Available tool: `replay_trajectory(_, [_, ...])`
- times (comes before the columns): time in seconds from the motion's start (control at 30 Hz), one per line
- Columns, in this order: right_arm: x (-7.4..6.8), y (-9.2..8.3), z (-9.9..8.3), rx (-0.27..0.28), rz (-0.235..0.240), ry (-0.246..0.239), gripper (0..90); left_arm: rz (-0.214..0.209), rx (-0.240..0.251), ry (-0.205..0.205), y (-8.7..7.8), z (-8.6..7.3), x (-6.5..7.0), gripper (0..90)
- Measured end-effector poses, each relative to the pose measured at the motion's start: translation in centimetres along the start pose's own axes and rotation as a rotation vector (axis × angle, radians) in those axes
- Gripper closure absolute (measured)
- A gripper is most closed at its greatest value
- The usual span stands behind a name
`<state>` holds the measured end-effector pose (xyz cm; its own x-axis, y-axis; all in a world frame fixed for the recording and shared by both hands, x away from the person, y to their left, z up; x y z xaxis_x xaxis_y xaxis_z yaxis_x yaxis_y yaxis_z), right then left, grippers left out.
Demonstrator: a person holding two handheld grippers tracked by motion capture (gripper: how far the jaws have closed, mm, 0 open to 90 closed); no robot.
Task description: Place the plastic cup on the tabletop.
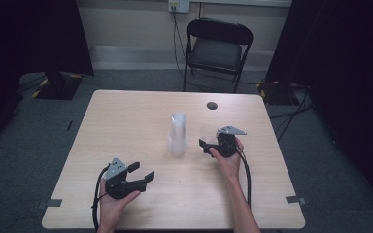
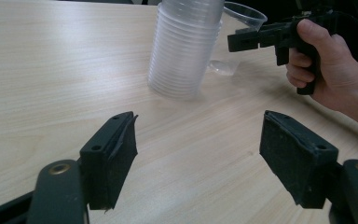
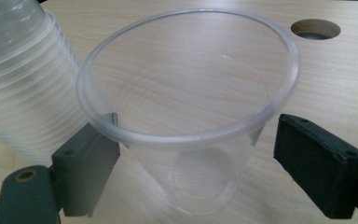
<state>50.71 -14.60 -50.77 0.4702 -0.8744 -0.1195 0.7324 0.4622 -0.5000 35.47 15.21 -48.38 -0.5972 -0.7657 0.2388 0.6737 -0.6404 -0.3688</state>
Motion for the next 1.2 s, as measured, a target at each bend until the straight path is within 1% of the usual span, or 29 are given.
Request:
replay_trajectory(0.07, [0.0,-0.1,-0.1,-0.005,0.010,0.009,13.9,0.008,0.007,0.000,0.0,0.1,0.1,26.2])
replay_trajectory(0.13, [-0.1,-0.3,-0.3,-0.007,0.007,0.006,14.0,0.017,-0.005,0.015,0.1,0.1,0.1,24.2])
replay_trajectory(0.23, [-0.3,-0.7,-0.5,-0.008,0.013,0.008,14.4,0.025,-0.009,0.018,0.2,0.1,0.1,23.0])
replay_trajectory(0.33, [-0.4,-0.9,-0.7,-0.012,0.013,0.011,14.5,0.026,-0.007,0.017,0.3,0.1,0.1,22.1])
replay_trajectory(0.4, [-0.4,-1.0,-0.9,-0.020,0.015,0.013,14.4,0.028,-0.010,0.025,0.3,0.0,0.0,21.5])
replay_trajectory(0.43, [-0.5,-1.1,-0.9,-0.021,0.018,0.012,14.4,0.033,-0.010,0.023,0.4,0.0,-0.1,21.2])
replay_trajectory(0.5, [-0.7,-1.4,-0.9,-0.025,0.016,0.011,14.5,0.028,-0.014,0.020,0.5,-0.1,-0.1,20.6])
replay_trajectory(0.6, [-0.9,-1.9,-1.0,-0.014,0.015,0.016,15.0,0.029,-0.013,0.012,0.5,-0.2,-0.2,19.1])
replay_trajectory(0.67, [-0.8,-2.1,-1.3,-0.020,0.011,0.006,15.2,0.032,-0.022,0.008,0.5,-0.3,-0.3,18.3])
replay_trajectory(0.83, [-0.7,-2.9,-1.7,-0.019,0.012,0.019,15.8,0.033,-0.020,-0.005,0.4,-0.4,-0.5,17.2])
replay_trajectory(0.93, [-0.8,-3.4,-1.9,-0.014,0.013,0.020,16.1,0.038,-0.029,-0.002,0.3,-0.6,-0.7,17.1])
replay_trajectory(1.03, [-0.9,-4.0,-2.1,-0.007,0.013,0.017,16.7,0.043,-0.027,-0.005,0.1,-0.6,-0.9,16.9])
replay_trajectory(1.2, [-0.9,-4.9,-2.7,0.001,0.013,0.027,17.2,0.059,-0.031,-0.001,-0.2,-0.8,-1.3,17.1])
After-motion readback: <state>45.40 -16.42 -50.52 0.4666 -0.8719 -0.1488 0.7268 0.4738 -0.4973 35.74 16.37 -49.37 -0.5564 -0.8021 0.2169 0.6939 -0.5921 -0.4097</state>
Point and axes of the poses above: each handheld gripper's, and its own axes: y roughly forward along the jaws, z roughly out of its top, x roughly to its right, the point moved 5 cm from there along y, roughly forward along the jaws, and after that the axes turned 2 degrees about -z, right-handed, at the moved point
